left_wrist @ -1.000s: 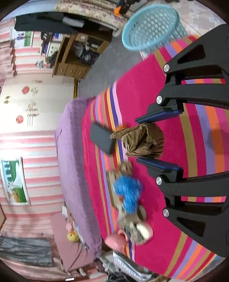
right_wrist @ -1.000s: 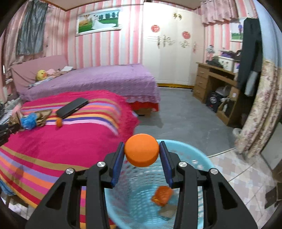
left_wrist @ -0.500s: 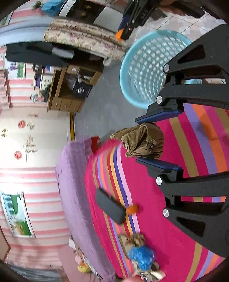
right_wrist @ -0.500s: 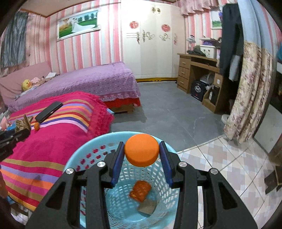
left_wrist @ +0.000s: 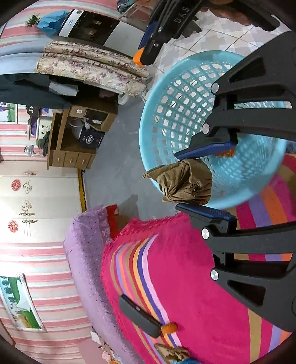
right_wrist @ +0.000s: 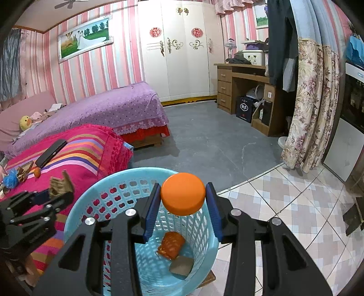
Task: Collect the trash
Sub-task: 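Open both tools to drop the paper bag and lid into the basket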
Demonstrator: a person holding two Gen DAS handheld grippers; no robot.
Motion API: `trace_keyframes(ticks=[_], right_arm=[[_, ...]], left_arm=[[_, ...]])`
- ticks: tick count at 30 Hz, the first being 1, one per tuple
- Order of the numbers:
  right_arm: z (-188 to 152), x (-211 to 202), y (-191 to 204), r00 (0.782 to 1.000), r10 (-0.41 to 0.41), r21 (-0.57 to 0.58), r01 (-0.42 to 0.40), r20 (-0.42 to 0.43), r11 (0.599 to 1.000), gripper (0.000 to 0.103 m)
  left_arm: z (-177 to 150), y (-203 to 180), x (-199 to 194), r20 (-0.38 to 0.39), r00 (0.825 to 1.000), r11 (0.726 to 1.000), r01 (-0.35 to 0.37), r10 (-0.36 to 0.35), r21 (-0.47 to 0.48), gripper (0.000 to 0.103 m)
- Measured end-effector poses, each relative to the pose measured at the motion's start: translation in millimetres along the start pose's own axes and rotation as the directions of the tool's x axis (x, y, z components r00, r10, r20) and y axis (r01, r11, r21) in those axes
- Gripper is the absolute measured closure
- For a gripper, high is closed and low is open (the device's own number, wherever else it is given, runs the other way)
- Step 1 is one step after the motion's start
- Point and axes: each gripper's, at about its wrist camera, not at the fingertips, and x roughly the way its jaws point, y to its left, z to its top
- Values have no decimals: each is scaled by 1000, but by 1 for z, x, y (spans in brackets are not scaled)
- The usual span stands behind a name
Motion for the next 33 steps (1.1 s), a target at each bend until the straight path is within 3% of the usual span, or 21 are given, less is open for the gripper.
trace_keyframes(ticks=[6, 7, 9, 17, 27, 28, 30, 33], right_arm=[[-3, 5, -6, 1000, 1, 11, -1, -17, 1000, 63], [-3, 4, -6, 1000, 1, 11, 0, -17, 1000, 63], [-2, 4, -6, 1000, 1, 13, -1, -16, 1000, 63], [-3, 7, -2, 1000, 9, -2, -9, -26, 1000, 63], [-9, 26, 14, 998, 9, -34, -12, -70, 999, 62], [-9, 26, 15, 998, 3, -35, -6, -67, 999, 61], [-8, 23, 18, 999, -6, -29, 4, -53, 1000, 34], [-3, 19, 25, 1000, 8, -8, -8, -29, 1000, 26]], left_arm=[[3, -8, 13, -29, 999, 999, 37, -37, 11, 60], [3, -8, 13, -29, 999, 999, 41, -41, 8, 56], [3, -5, 11, -18, 999, 999, 46, -46, -3, 39], [10, 22, -1, 36, 999, 999, -28, 29, -25, 11], [15, 89, -21, 55, 988, 983, -140, 147, -115, 6], [14, 94, -24, 61, 986, 982, -150, 158, -119, 6], [11, 102, -32, 67, 982, 978, -169, 178, -123, 6], [3, 114, -43, 76, 975, 971, -198, 210, -137, 6]])
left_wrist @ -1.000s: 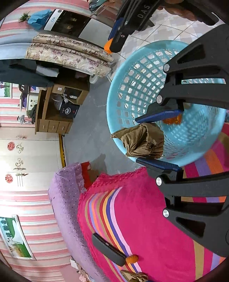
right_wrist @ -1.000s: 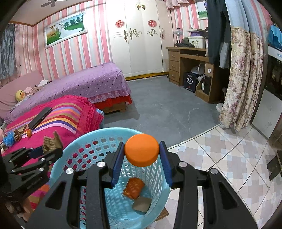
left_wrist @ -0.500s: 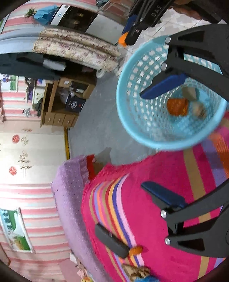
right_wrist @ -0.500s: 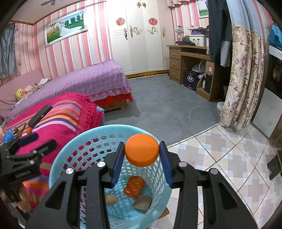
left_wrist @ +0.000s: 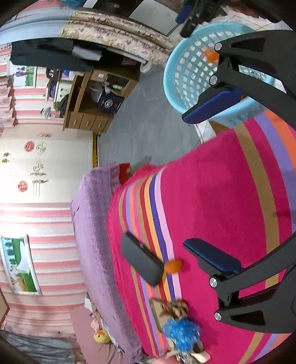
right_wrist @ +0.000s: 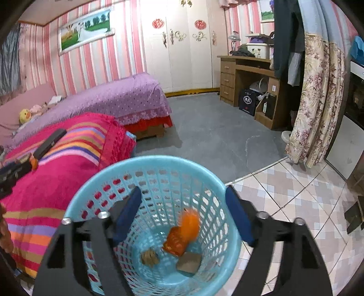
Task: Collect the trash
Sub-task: 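Open both tools to drop the paper bag and lid into the basket, then move both tools back to the bed and grasp the white round lid with left tool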
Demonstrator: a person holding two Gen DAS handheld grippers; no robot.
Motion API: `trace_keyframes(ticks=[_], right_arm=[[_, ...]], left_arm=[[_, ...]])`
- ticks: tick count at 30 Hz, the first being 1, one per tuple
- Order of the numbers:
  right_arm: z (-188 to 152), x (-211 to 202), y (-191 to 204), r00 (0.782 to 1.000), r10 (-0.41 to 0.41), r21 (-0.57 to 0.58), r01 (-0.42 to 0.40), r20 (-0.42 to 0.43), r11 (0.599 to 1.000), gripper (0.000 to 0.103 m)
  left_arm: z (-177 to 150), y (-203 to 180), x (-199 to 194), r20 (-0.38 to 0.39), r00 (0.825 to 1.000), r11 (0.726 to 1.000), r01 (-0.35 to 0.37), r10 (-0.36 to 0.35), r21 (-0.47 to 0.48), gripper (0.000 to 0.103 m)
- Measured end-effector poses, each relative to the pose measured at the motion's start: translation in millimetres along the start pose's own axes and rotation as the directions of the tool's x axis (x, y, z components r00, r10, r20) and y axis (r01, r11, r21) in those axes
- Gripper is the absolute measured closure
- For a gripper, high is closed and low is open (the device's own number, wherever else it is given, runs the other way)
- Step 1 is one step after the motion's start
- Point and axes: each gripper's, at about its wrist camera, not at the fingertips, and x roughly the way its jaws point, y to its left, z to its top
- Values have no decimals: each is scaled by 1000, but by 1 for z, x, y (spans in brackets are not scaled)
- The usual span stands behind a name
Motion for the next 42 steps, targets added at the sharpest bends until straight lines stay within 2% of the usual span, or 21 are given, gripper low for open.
trace_keyframes(ticks=[1, 2, 3, 7, 15, 23, 29, 32, 34, 38, 42], right_arm=[[1, -1, 3, 1000, 1, -1, -1, 4, 1000, 23], [2, -2, 10, 1000, -8, -10, 8, 15, 1000, 13], [2, -3, 14, 1000, -15, -19, 15, 22, 1000, 10], [5, -4, 37, 999, -21, -55, 22, 34, 998, 7], [11, -14, 91, 997, 60, -67, -56, 53, 996, 7], [9, -18, 159, 989, 142, -136, -135, 46, 981, 7], [-1, -12, 207, 976, 216, -181, -213, -5, 960, 7], [-8, -10, 230, 976, 218, -227, -216, -18, 949, 7], [-12, -9, 245, 972, 232, -248, -231, -26, 941, 7], [-18, -3, 269, 968, 248, -269, -252, -48, 930, 7], [-22, 5, 291, 965, 254, -299, -263, -71, 917, 7]], left_arm=[[-2, 4, -3, 0, 1000, 1000, -2, 2, -3, 6], [-4, 10, -6, -2, 1000, 1000, -7, 7, -9, 6], [-4, 12, -8, -3, 1000, 1000, -12, 12, -13, 6], [-5, 33, -21, -3, 1000, 999, -31, 31, -34, 6], [-2, 94, -57, 27, 994, 992, -107, 109, -59, 6], [-6, 184, -88, 23, 969, 968, -243, 244, -62, 6], [-22, 264, -95, -17, 944, 936, -328, 328, -131, 6], [-37, 297, -92, -59, 938, 921, -345, 340, -183, 6], [-46, 313, -89, -84, 933, 911, -360, 351, -199, 6], [-60, 335, -79, -113, 907, 888, -420, 405, -188, 6], [-68, 358, -63, -175, 910, 889, -408, 376, -208, 6]])
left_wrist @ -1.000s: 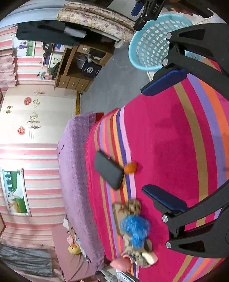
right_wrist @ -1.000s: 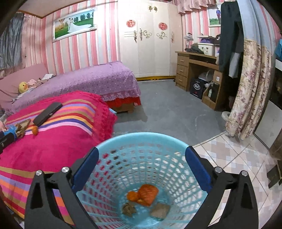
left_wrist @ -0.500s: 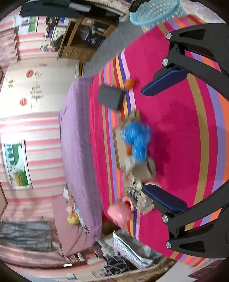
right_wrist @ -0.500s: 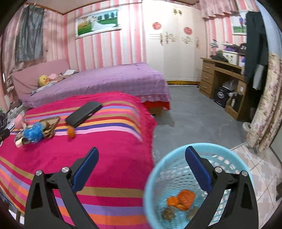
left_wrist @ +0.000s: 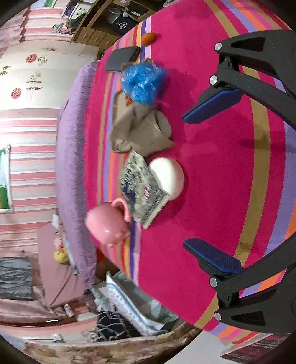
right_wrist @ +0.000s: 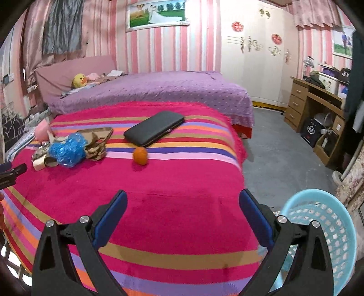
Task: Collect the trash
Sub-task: 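Move both tools back to the bed and grasp the white round lid with left tool, then grasp the orange fruit with right tool while left tool holds the white lid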
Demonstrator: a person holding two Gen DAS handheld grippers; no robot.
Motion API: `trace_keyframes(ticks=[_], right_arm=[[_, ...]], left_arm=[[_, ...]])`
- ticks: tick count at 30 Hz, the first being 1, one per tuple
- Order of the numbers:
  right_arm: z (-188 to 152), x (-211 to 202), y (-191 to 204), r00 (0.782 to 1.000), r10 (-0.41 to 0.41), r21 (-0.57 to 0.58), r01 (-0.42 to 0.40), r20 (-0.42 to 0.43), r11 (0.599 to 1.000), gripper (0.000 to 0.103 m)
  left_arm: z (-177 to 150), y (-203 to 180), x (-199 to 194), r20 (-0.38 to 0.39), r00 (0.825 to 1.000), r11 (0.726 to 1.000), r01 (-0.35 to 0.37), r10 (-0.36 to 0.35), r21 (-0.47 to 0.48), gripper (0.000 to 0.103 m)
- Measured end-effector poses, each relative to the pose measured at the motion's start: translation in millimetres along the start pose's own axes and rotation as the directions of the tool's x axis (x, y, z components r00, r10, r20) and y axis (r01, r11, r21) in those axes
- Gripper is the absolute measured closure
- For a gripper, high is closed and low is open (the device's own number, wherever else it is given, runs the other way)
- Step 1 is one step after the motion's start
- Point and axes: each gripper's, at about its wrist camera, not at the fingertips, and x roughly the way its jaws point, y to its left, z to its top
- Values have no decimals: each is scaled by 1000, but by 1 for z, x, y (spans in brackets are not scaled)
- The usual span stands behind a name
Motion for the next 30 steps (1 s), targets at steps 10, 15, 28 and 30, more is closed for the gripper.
trace_keyframes(ticks=[10, 15, 28, 30], right_arm=[[6, 27, 41, 999, 23, -87, -26, -39, 996, 7], [6, 40, 43, 997, 35, -67, -40, -73, 997, 7], [9, 53, 46, 995, 40, -69, -46, -90, 997, 7], [10, 54, 46, 995, 44, -63, -50, -90, 997, 7]], left_arm=[[6, 9, 47, -115, 993, 998, -4, -4, -69, 11], [15, 5, 62, -140, 990, 996, -1, -12, -92, 21], [13, 17, 18, -89, 994, 996, 52, -59, -77, 42], [15, 26, 8, -58, 997, 995, 48, -54, -91, 42]])
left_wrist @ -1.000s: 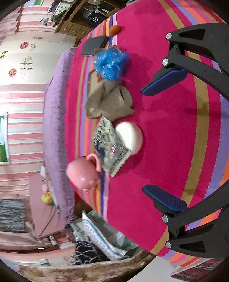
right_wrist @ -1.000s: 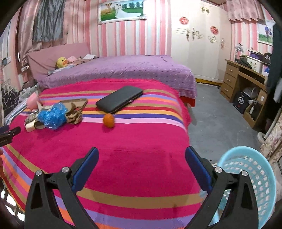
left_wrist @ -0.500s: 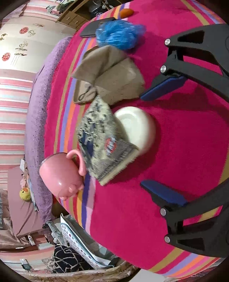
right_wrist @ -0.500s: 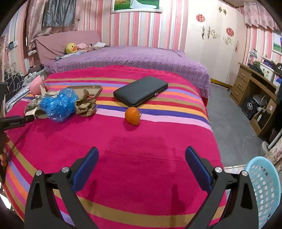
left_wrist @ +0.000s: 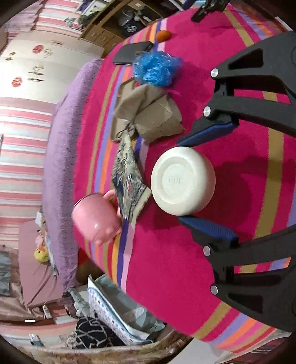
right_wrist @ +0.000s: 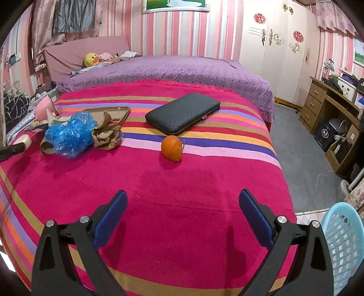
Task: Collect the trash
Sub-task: 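Grasp the orange fruit with right tool while left tool holds the white lid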
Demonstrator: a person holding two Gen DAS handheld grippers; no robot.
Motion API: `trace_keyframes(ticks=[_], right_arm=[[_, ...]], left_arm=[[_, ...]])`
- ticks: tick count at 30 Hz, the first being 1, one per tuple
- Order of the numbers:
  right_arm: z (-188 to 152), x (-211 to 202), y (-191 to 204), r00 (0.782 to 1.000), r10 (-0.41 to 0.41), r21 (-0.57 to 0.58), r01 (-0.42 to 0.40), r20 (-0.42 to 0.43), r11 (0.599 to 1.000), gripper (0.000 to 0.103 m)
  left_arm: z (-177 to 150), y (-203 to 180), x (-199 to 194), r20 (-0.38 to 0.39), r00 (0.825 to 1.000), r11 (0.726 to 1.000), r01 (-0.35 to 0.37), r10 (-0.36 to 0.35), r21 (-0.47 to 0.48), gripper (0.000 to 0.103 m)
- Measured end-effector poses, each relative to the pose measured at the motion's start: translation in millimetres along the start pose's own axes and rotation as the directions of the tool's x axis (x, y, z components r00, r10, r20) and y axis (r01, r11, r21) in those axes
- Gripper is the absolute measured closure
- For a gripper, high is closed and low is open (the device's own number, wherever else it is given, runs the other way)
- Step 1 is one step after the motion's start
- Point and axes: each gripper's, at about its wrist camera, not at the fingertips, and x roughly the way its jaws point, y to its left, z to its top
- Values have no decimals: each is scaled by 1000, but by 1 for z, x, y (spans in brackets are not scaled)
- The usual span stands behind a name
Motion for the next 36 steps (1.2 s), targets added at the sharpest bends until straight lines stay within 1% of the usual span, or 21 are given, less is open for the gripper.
trace_keyframes(ticks=[2, 5, 7, 8, 10, 11, 12, 14, 16, 17, 18, 19, 20, 25, 28, 30, 33, 36], right_arm=[[3, 4, -1, 1000, 11, 12, -11, -6, 1000, 7], [11, 12, -3, 1000, 10, 19, -9, -8, 1000, 8], [19, 20, -3, 1000, 2, 16, -2, -7, 1000, 13], [24, 28, -2, 1000, 7, 12, -6, -13, 1000, 15], [30, 39, 0, 999, 7, 4, -7, -33, 1000, 26], [33, 45, 1, 999, 14, 4, -14, -46, 1000, 33], [37, 51, 2, 998, 22, 2, -22, -53, 1000, 37], [44, 57, 7, 999, 21, -10, -22, -49, 1000, 40], [48, 60, 10, 999, 22, -25, -23, -42, 999, 44], [50, 62, 12, 999, 26, -36, -28, -43, 999, 49], [51, 65, 13, 998, 35, -45, -37, -54, 998, 58], [51, 69, 14, 997, 46, -48, -49, -67, 998, 64], [51, 71, 14, 995, 58, -47, -62, -77, 997, 76], [45, 55, 10, 997, 59, -63, -61, -43, 996, 78], [38, 39, -2, 997, 69, -27, -69, -31, 997, 78], [34, 25, -9, 997, 68, -13, -68, -23, 998, 78], [31, 0, -19, 999, 54, -9, -54, 6, 998, 78], [25, -28, -31, 997, 60, 19, -61, 41, 998, 78]], left_arm=[[3, 3, -7, 29, 999, 1000, -16, 16, 1, 42], [8, 7, -17, 60, 998, 1000, -7, 8, -8, 42], [11, 9, -21, 83, 997, 1000, -11, 11, -7, 42], [12, 10, -21, 94, 995, 1000, -24, 25, -10, 42], [13, 12, -14, 93, 994, 999, -53, 54, -11, 42], [14, 13, -11, 90, 994, 998, -68, 69, -12, 42], [15, 15, -7, 85, 993, 996, -82, 83, -18, 42], [18, 23, -1, 74, 993, 995, -87, 90, -43, 42], [20, 29, 2, 64, 995, 994, -76, 81, -75, 42], [21, 30, 2, 67, 994, 994, -76, 82, -82, 42], [20, 29, 1, 71, 994, 994, -79, 85, -81, 42], [20, 28, 1, 73, 993, 993, -85, 90, -79, 42], [20, 27, 0, 74, 993, 993, -86, 91, -77, 42], [20, 18, -8, 92, 993, 995, -64, 70, -70, 42], [19, 7, -17, 108, 993, 997, -45, 51, -58, 42], [18, -1, -23, 114, 993, 999, -15, 21, -49, 42], [14, -15, -35, 131, 991, 1000, 0, 3, -23, 42], [10, -28, -49, 152, 988, 1000, 21, -20, -9, 42]])
